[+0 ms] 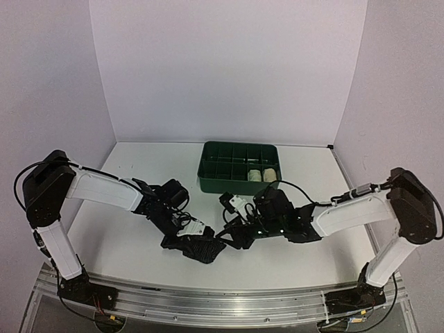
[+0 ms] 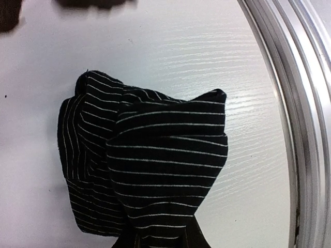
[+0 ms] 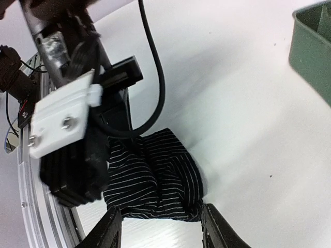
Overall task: Roll the underwear
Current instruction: Roll the underwear to the center of the board, then pick up the underwear from the center of the board.
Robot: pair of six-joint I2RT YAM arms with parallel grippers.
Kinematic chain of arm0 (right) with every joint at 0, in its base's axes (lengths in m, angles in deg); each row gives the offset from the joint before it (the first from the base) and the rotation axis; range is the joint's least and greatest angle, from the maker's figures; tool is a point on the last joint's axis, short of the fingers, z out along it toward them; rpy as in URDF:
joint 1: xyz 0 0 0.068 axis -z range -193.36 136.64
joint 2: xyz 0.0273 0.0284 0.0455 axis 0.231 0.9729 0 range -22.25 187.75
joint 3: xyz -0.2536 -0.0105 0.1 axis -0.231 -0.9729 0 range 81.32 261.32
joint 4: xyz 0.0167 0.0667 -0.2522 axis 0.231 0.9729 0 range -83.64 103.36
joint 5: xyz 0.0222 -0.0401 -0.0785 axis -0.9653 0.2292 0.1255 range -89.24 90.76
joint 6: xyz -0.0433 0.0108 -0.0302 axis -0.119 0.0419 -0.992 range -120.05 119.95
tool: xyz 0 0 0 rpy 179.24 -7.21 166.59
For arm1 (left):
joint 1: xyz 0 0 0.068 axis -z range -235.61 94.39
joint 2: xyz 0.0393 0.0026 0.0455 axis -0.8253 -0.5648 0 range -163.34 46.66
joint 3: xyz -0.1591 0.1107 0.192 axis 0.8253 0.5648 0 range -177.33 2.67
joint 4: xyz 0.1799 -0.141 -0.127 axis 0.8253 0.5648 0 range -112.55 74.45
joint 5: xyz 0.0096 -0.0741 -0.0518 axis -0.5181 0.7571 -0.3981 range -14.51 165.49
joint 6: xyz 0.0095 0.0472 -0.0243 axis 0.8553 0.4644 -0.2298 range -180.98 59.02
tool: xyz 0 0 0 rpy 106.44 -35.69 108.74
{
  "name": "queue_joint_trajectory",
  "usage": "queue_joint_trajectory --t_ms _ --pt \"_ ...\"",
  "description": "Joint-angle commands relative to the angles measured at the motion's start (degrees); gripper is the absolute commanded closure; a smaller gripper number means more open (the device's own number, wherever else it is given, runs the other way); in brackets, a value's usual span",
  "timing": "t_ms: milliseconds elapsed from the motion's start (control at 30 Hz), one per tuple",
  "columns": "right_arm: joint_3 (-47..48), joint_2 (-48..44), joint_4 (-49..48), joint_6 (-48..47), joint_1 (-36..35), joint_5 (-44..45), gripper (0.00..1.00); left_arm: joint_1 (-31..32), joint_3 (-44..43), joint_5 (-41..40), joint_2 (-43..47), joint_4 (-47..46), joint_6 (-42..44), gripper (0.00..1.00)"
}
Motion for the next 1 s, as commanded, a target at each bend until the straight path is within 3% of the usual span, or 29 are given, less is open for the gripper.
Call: queue_joint_trajectory --t_ms 0,200,433,733,967 --pt "-3.81 -6.18 0.58 -14.59 -5.95 13.47 0.51 -0.37 0.5 1.23 -0.21 9.16 -11.86 1.0" --pt "-2.31 -4.68 0.99 -28.72 -16.66 24.71 0.51 -0.48 -4.47 9.44 -5.56 16.35 -17.06 1.0" --pt "10.66 6.44 10.15 -41.1 -21.55 28.76 0.47 -1.04 -8.33 15.18 -11.07 20.51 -19.0 1.0" --pt "18.22 14.64 19.23 -39.71 -21.6 27.61 0.41 -3.41 -11.47 20.13 -16.05 22.68 -19.55 1.0" --pt "23.59 19.7 27.74 -31.89 -20.45 28.09 0.36 -3.45 -14.14 22.26 -19.54 24.28 -18.82 1.0"
